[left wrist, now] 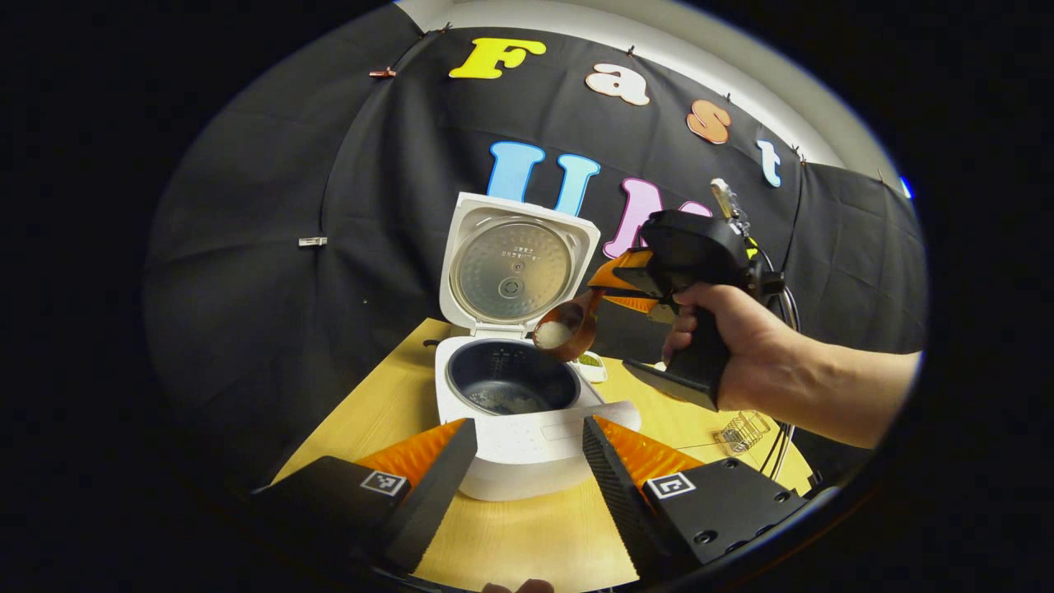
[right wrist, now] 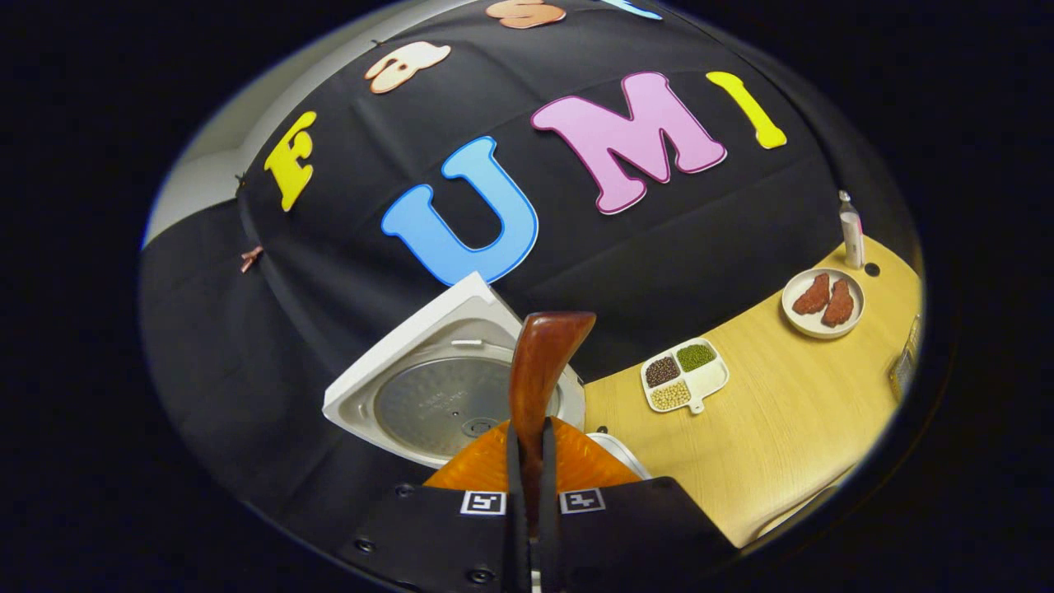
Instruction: Close the left gripper, press the button to open the rice cooker; take a wooden spoon from the chopstick holder with the right hand, scoop a spoonful of rice and pour it into the rice cooker, then put the wooden spoon back into the chopstick holder.
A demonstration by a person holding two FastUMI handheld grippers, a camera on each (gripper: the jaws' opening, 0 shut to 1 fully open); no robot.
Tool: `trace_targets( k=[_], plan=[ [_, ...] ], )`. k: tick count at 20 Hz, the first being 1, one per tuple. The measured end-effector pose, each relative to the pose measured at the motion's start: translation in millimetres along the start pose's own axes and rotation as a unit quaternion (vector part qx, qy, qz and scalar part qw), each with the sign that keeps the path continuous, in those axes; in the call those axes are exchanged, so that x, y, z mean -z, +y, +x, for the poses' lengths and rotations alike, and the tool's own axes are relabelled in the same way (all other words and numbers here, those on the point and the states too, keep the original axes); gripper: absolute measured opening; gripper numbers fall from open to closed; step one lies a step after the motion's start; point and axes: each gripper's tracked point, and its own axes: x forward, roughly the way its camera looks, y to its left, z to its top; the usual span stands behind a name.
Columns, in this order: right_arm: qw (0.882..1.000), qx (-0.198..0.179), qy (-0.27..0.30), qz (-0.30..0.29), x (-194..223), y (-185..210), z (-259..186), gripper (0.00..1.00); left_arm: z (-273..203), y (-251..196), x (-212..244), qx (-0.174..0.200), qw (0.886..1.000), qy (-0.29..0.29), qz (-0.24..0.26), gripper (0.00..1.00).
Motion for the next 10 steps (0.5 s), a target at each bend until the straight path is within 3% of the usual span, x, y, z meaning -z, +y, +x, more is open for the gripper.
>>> trace_targets(
  k=[4,10],
  plan=[
    [0.997,0.001,0.009,-0.074,13,1,16,0.09,2,-1,2,0.004,1.0,0.0,-0.002,0.9],
    [0.98,-0.007,0.019,-0.199,37,9,29,0.09,5,1,7,0.007,1.0,0.005,-0.006,0.9]
  ],
)
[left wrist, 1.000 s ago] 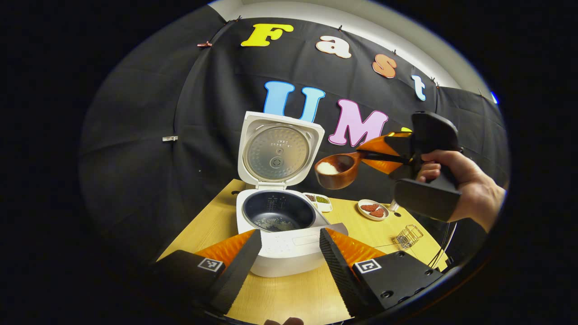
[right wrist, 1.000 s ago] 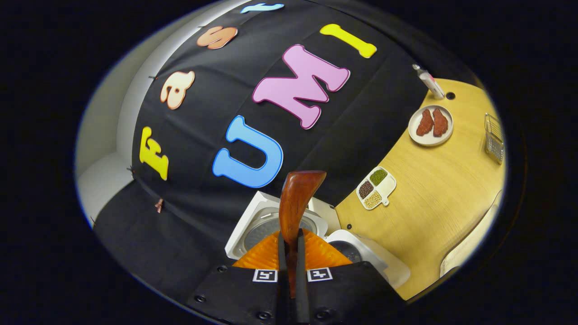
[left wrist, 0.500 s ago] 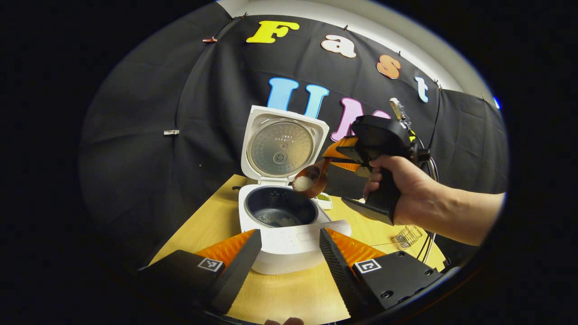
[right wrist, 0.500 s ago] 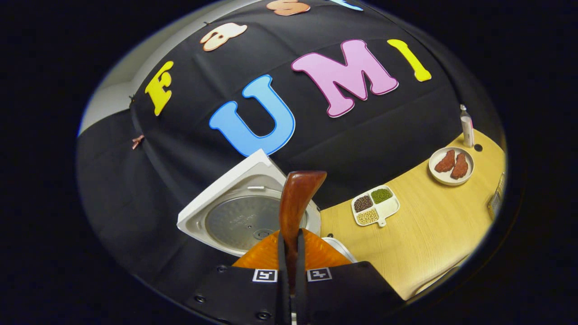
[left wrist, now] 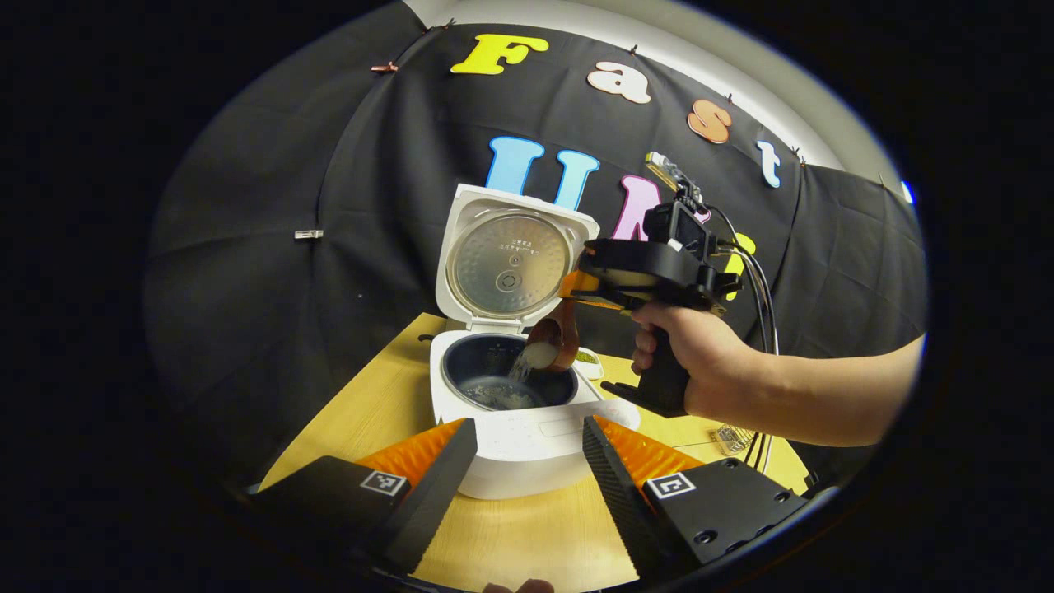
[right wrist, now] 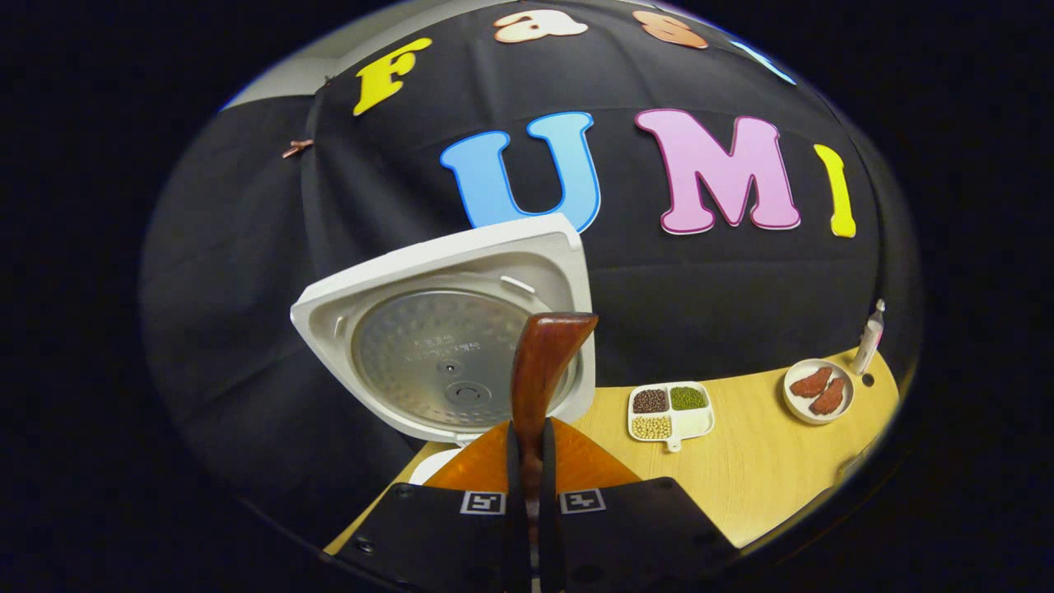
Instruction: Close the left gripper, press the button to open the rice cooker; take a wooden spoon from the chopstick holder with the right hand, scoop a spoonful of rice and pour it into the rice cooker, then put the wooden spoon back into the chopstick holder.
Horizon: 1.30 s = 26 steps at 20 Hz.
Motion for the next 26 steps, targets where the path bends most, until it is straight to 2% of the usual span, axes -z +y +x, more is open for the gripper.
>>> trace_targets(
  k=[6,12,14,17,22,23,24,26],
  plan=[
    [0.997,-0.02,0.0,-0.08,7,16,0,0.09,-2,6,-4,-0.004,1.0,-0.005,0.002,0.9],
    [0.981,-0.053,-0.016,-0.184,4,38,-9,0.09,-7,12,0,-0.01,1.0,-0.008,-0.009,0.9],
    [0.973,-0.063,-0.022,-0.221,3,46,-14,0.09,-8,12,0,-0.012,1.0,-0.01,-0.011,0.9],
    [0.954,-0.081,-0.031,-0.287,5,58,-19,0.09,-11,8,0,-0.012,1.0,-0.012,-0.013,0.9],
    [0.928,-0.102,-0.044,-0.354,12,75,-29,0.09,-17,4,2,-0.013,1.0,-0.012,-0.012,0.9],
    [0.922,-0.106,-0.049,-0.368,12,78,-31,0.05,-17,3,3,-0.014,1.0,-0.011,-0.013,0.9],
    [0.916,-0.108,-0.054,-0.383,12,80,-33,0.09,-17,3,2,-0.015,1.0,-0.011,-0.013,0.9],
    [0.906,-0.106,-0.062,-0.404,12,81,-40,0.09,-18,3,3,-0.017,1.0,-0.01,-0.014,0.9]
  ],
)
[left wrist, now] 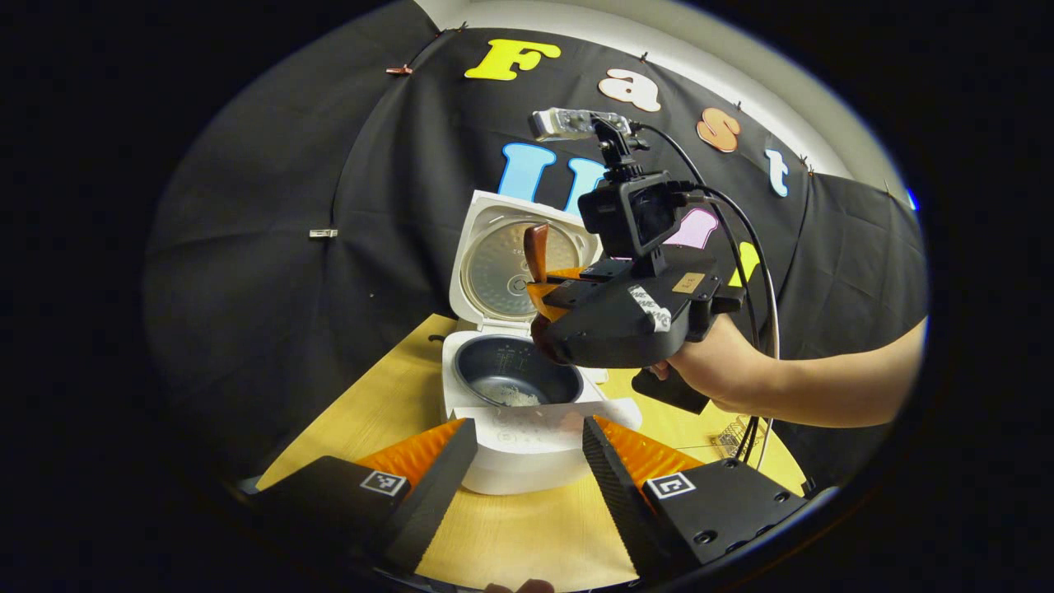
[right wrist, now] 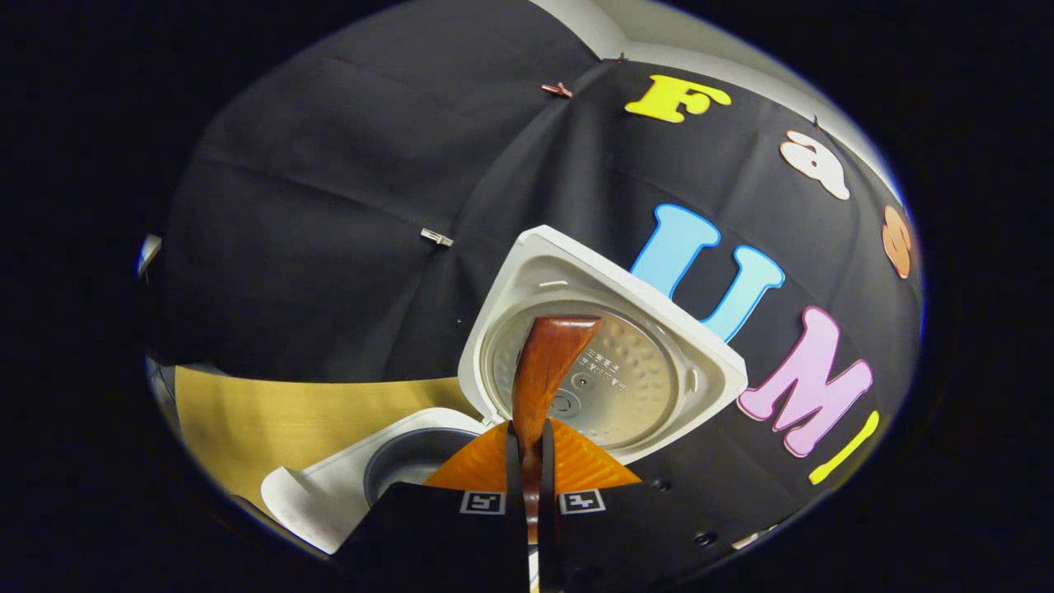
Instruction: Close the left gripper, press the button to open the rice cooker; take a wooden spoon from the chopstick holder with the right hand, scoop a spoonful of rice and pour it into the rice cooker, then put the wooden spoon back into the chopstick holder.
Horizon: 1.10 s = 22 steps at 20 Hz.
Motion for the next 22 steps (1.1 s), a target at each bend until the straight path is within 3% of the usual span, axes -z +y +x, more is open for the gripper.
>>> trace_targets(
  k=[3,5,7,9,12,14,19,22],
  plan=[
    [0.999,-0.003,0.006,0.032,5,-2,3,0.09,-3,-4,1,-0.001,1.0,0.0,0.001,0.9],
    [0.994,0.005,0.016,0.11,8,-14,3,0.09,-6,-5,1,-0.002,1.0,0.0,0.002,0.9],
    [0.979,0.017,0.029,0.202,15,-24,-1,0.09,-7,-8,1,-0.002,1.0,-0.001,0.001,0.9],
    [0.953,0.024,0.039,0.298,22,-38,-7,0.09,-9,-13,0,0.0,1.0,-0.001,0.003,0.9],
    [0.887,0.036,0.035,0.458,30,-68,-19,0.09,-11,-21,1,0.004,1.0,0.0,0.008,0.9],
    [0.854,0.052,0.023,0.517,37,-101,-34,0.09,-11,-28,0,0.008,1.0,0.001,0.009,0.9],
    [0.809,0.085,-0.029,0.581,51,-170,-102,0.09,-9,-48,-3,0.016,1.0,-0.001,0.025,0.9],
    [0.802,0.105,-0.056,0.585,67,-210,-152,0.09,-5,-57,-5,0.018,0.999,0.002,0.031,0.9]
  ],
)
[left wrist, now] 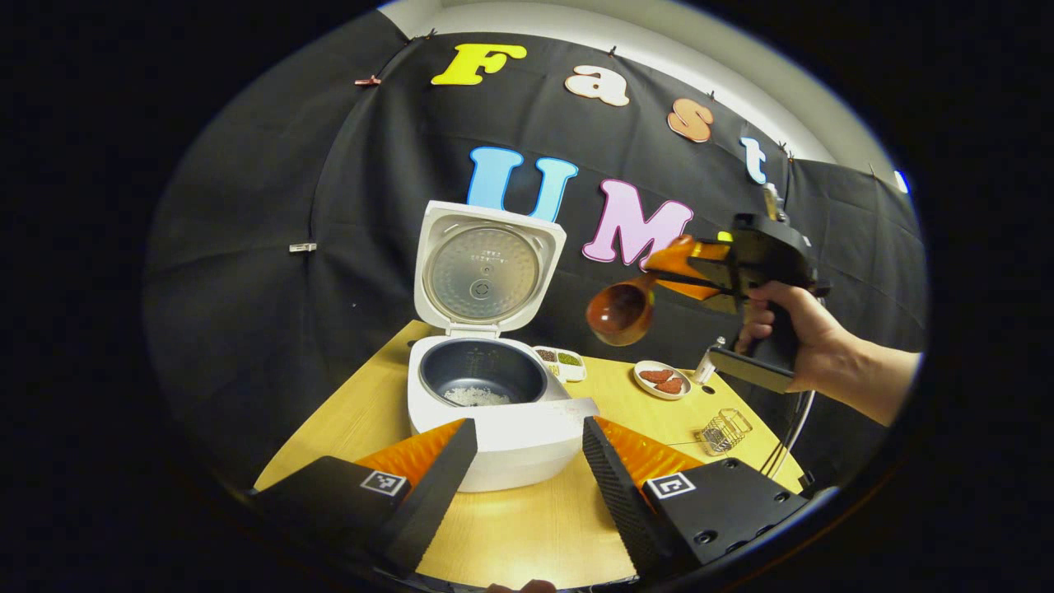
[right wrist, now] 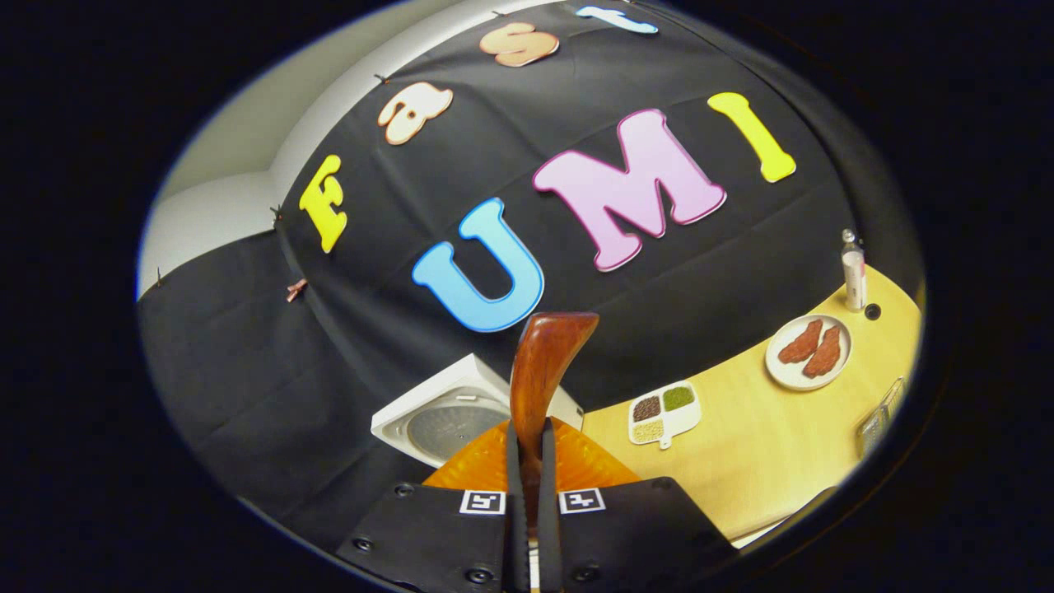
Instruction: Close the left gripper, press the button to open the rice cooker; take a wooden spoon from the chopstick holder with the right hand, scoop a spoonful of rice and pour it into the rice cooker, then put the wooden spoon back into the chopstick holder.
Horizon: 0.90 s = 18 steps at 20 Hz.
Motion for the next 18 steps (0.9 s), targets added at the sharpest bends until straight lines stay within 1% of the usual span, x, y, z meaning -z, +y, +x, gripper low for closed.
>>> trace_targets(
  k=[1,2,3,6,10,12,14,18],
  plan=[
    [1.0,0.006,-0.01,-0.003,-14,-14,-14,0.09,2,-3,-1,0.0,1.0,0.0,-0.001,0.9],
    [1.0,0.014,-0.019,-0.01,-31,-26,-25,0.14,3,-7,-2,0.001,1.0,-0.001,-0.002,0.9],
    [0.999,0.028,-0.031,-0.017,-44,-46,-40,0.09,4,-10,-3,-0.001,1.0,-0.003,0.0,0.9],
    [0.997,0.058,-0.048,-0.026,-73,-99,-75,0.09,10,-18,-6,-0.006,1.0,-0.007,0.01,0.9],
    [0.991,0.111,-0.059,-0.041,-99,-185,-119,0.09,18,-38,-6,-0.004,1.0,-0.004,0.011,0.9],
    [0.988,0.134,-0.056,-0.058,-102,-225,-135,0.09,23,-51,-3,-0.001,1.0,-0.001,0.01,0.9],
    [0.984,0.155,-0.046,-0.069,-101,-265,-148,0.09,27,-60,0,-0.006,1.0,0.007,0.018,0.9],
    [0.979,0.184,-0.023,-0.078,-86,-330,-155,0.09,32,-82,-1,-0.014,0.999,0.009,0.032,0.9]
  ],
)
